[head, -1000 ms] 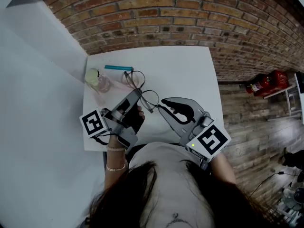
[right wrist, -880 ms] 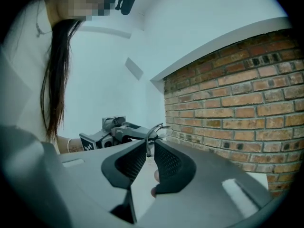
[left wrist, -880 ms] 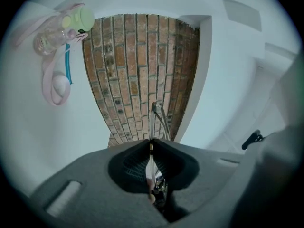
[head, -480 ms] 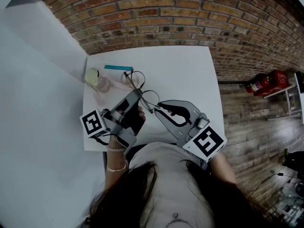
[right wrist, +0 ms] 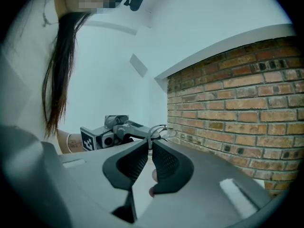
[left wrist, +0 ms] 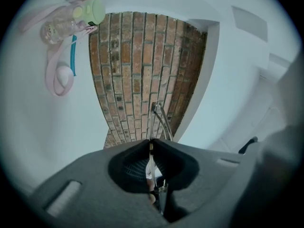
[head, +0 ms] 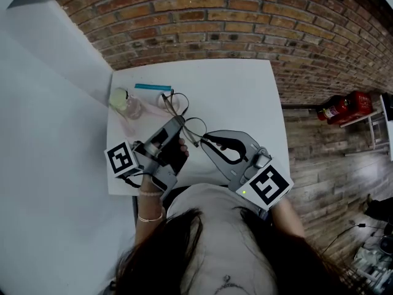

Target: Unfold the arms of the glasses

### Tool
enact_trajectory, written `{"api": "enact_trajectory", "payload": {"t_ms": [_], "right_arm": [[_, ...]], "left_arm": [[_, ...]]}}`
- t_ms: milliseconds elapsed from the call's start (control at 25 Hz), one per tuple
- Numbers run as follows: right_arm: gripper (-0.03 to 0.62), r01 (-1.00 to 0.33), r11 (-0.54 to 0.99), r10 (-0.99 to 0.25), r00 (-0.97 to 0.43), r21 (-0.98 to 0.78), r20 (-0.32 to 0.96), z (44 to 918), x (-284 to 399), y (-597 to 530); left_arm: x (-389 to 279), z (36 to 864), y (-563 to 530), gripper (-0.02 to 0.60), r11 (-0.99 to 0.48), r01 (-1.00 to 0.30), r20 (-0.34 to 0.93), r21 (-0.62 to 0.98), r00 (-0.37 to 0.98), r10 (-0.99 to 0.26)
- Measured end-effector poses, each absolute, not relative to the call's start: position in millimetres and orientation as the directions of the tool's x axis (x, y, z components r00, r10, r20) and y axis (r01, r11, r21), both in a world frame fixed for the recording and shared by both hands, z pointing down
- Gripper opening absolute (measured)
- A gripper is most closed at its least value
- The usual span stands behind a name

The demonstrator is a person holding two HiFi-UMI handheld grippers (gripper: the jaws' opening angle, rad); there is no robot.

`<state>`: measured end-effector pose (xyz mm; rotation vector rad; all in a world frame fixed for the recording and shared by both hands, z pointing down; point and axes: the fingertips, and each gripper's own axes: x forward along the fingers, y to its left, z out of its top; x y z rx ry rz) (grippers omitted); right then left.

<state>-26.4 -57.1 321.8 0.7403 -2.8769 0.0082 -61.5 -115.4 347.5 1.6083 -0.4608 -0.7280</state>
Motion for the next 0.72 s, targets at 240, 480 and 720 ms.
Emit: {"api": "enact_trajectory", "payload": {"t_ms": [240,480,720], "right_arm": [[0.035,-0.477,0.879,-0.475,-0.87,0.016,0.135,315,-25,-56],[0.034,-0.476,0.879,-0.474,-0.872,0.008,0.121,308,-24,-56],[0.034,-0.485,0.875,-0.482,-0.872,-0.01,0.087,301,-22,-56]], "left_arm": [[-60,355,-114,0.021,-0.154,0.1,-0.178,0.983,0.726,-0.664],[-58,358,-112,0.021,-0.143,0.083,-0.158,0.986,0.736,-0.658],[-55,365,-109,0.021,-0.132,0.06,-0.131,0.99,0.748,-0.65]]}}
